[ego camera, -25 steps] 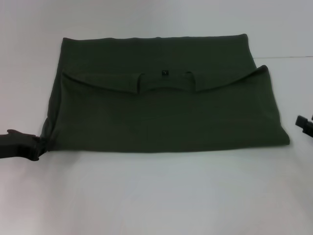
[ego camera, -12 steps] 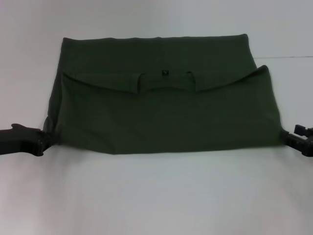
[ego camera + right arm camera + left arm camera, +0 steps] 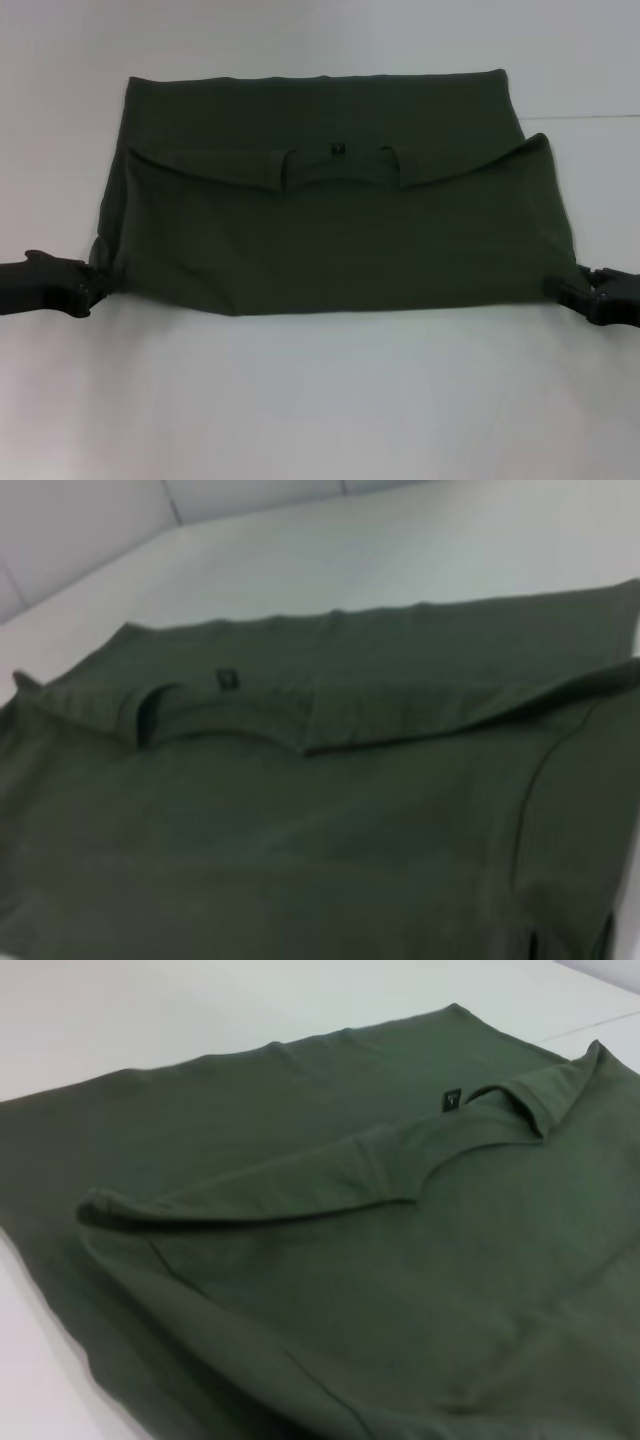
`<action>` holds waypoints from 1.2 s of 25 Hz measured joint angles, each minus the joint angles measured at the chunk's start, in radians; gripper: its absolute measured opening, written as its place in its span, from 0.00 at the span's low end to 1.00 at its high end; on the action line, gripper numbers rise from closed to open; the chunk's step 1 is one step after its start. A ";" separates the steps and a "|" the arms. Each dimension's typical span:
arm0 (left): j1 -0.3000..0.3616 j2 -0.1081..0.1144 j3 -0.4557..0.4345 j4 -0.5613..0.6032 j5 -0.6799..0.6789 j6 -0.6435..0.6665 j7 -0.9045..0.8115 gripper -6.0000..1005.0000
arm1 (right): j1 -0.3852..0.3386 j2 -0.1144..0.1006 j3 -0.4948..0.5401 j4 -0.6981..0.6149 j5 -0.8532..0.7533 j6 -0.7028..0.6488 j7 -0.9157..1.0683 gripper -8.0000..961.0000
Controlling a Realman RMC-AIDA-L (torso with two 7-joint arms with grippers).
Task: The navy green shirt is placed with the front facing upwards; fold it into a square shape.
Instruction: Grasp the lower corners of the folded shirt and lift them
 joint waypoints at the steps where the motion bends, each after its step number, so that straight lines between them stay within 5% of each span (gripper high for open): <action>1: 0.001 0.000 -0.001 0.000 -0.006 0.000 0.003 0.04 | 0.001 0.000 0.000 0.000 -0.005 -0.001 0.000 0.60; 3: 0.003 0.000 -0.001 0.000 -0.016 0.001 0.012 0.04 | 0.002 0.000 0.000 0.000 -0.008 -0.002 -0.002 0.58; 14: 0.016 -0.002 -0.007 -0.004 -0.033 0.024 0.116 0.05 | -0.005 0.000 0.008 -0.010 -0.004 -0.006 -0.011 0.10; 23: 0.041 -0.002 -0.067 -0.008 -0.034 0.095 0.213 0.05 | -0.011 0.000 0.010 -0.013 -0.003 -0.030 -0.037 0.08; 30: 0.093 -0.007 -0.179 -0.001 -0.035 0.211 0.359 0.05 | -0.077 0.005 0.105 -0.013 0.019 -0.200 -0.167 0.07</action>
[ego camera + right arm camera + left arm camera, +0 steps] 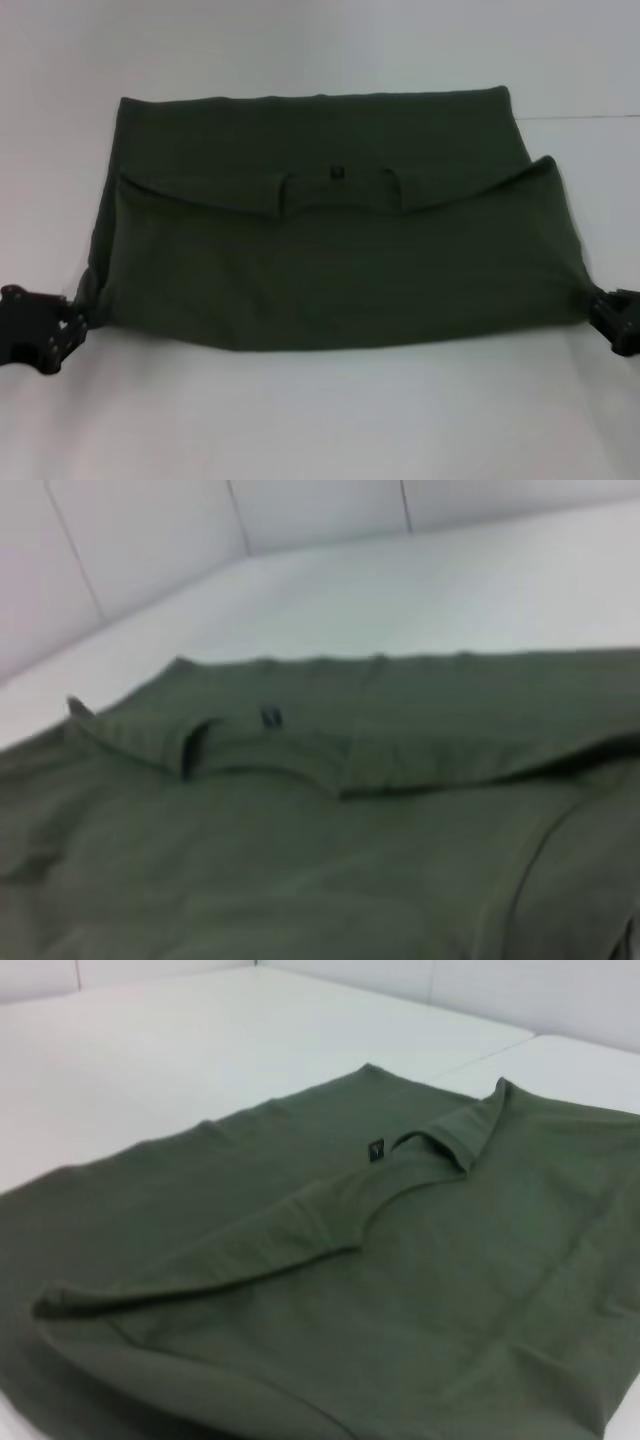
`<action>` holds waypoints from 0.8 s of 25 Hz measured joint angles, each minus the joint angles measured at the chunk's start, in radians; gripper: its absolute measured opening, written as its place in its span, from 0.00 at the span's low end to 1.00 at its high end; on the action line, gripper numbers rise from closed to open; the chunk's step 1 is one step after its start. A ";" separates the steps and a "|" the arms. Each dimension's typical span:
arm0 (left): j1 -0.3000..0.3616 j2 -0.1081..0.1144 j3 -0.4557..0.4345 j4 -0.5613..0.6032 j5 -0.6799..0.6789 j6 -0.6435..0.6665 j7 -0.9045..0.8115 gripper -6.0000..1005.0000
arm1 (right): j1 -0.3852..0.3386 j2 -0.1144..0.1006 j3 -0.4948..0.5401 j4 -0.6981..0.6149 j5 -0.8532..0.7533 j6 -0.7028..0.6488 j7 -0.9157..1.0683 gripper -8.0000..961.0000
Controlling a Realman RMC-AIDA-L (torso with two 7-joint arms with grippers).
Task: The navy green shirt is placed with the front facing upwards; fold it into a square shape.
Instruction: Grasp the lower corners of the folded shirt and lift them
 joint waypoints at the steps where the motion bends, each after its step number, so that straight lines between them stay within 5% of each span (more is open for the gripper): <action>1: 0.011 -0.001 -0.021 0.000 0.000 0.023 0.037 0.05 | -0.013 0.000 0.015 0.000 0.005 -0.030 -0.020 0.07; 9: 0.101 -0.019 -0.154 0.004 0.000 0.193 0.309 0.04 | -0.152 0.003 0.109 0.008 0.011 -0.251 -0.180 0.08; 20: 0.242 -0.045 -0.184 0.094 0.020 0.464 0.488 0.04 | -0.304 0.004 0.173 0.024 -0.002 -0.419 -0.321 0.08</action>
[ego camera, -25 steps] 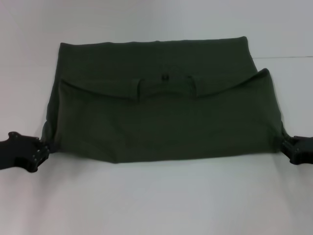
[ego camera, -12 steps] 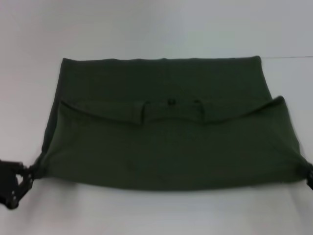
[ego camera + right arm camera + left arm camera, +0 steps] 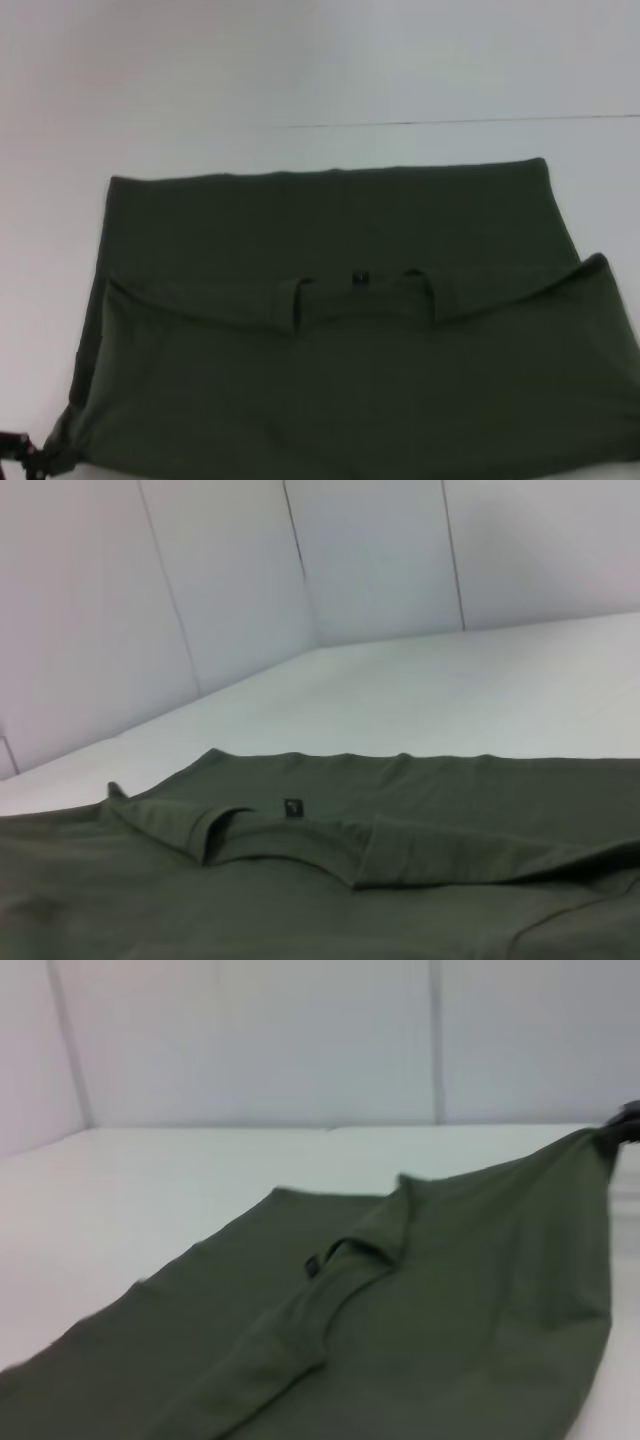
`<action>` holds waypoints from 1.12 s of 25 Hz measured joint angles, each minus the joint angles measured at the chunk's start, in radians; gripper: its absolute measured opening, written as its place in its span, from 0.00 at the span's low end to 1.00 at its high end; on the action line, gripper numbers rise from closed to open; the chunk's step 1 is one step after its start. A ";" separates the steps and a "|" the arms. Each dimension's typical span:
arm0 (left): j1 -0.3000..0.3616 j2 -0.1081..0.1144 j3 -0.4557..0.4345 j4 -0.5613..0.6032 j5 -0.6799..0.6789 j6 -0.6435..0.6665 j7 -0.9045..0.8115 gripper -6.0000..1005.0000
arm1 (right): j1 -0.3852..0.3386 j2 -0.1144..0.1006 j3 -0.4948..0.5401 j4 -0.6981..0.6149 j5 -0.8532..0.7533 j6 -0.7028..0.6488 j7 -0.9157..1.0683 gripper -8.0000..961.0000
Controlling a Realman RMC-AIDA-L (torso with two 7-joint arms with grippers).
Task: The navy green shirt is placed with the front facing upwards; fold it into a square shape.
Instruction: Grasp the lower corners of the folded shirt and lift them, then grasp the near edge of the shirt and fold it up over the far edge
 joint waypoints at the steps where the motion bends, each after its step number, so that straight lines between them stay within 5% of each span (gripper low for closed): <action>1: 0.006 -0.001 -0.001 0.006 0.003 0.018 0.005 0.04 | -0.009 0.000 0.003 -0.001 -0.008 -0.013 -0.006 0.08; 14: 0.037 -0.005 -0.020 0.030 0.002 0.049 -0.023 0.05 | -0.030 -0.001 0.078 -0.052 -0.044 -0.113 -0.009 0.07; 28: -0.047 0.006 -0.213 -0.047 -0.011 -0.028 -0.110 0.05 | 0.154 -0.007 0.154 -0.140 -0.045 -0.073 0.377 0.08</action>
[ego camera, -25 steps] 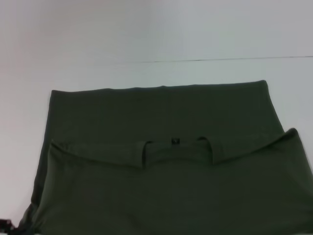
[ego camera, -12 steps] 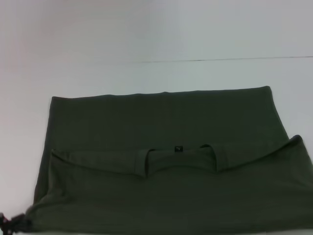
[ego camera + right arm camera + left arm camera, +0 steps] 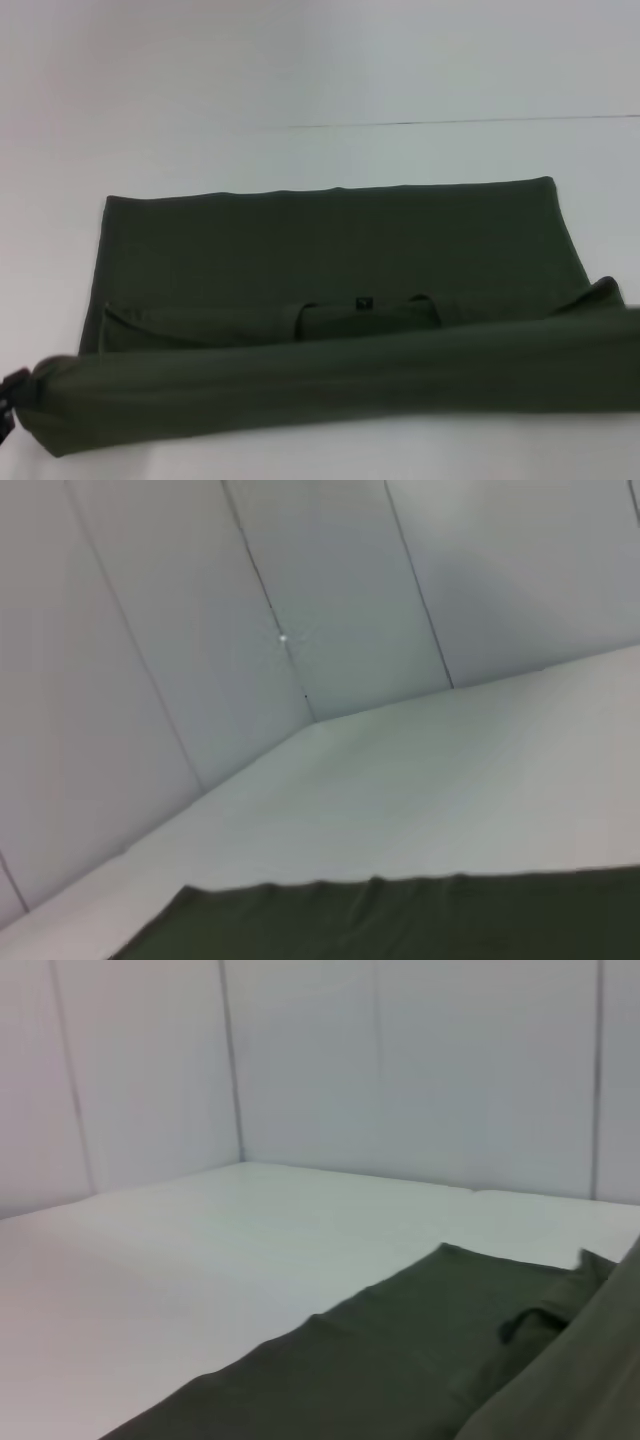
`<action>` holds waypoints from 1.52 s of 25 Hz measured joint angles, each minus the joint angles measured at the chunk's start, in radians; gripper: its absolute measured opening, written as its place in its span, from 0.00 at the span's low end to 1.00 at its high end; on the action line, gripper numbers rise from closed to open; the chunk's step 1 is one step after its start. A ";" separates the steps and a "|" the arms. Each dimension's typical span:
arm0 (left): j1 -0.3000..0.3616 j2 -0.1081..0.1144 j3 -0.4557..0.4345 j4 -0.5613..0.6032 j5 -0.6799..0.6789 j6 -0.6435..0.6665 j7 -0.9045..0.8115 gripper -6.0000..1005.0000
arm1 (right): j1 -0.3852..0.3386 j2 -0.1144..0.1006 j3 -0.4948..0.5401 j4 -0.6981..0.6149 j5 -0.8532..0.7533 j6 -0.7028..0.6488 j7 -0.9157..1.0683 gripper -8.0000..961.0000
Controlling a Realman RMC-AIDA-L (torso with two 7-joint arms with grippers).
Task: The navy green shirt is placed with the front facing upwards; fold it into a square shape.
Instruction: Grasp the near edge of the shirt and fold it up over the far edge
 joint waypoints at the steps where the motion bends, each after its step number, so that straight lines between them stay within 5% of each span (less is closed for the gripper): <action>1: -0.008 -0.001 0.000 -0.005 -0.005 -0.018 -0.012 0.05 | 0.015 0.000 -0.003 -0.011 -0.002 0.011 0.030 0.08; 14: -0.152 -0.047 0.007 -0.032 -0.109 -0.293 -0.151 0.04 | 0.236 -0.002 -0.057 -0.070 -0.039 0.253 0.240 0.07; 24: -0.293 -0.051 0.021 -0.085 -0.139 -0.544 -0.182 0.04 | 0.357 -0.001 -0.217 -0.055 -0.038 0.571 0.304 0.07; 38: -0.459 -0.051 0.216 -0.206 -0.143 -1.067 -0.221 0.05 | 0.483 -0.014 -0.415 0.107 -0.039 0.936 0.379 0.07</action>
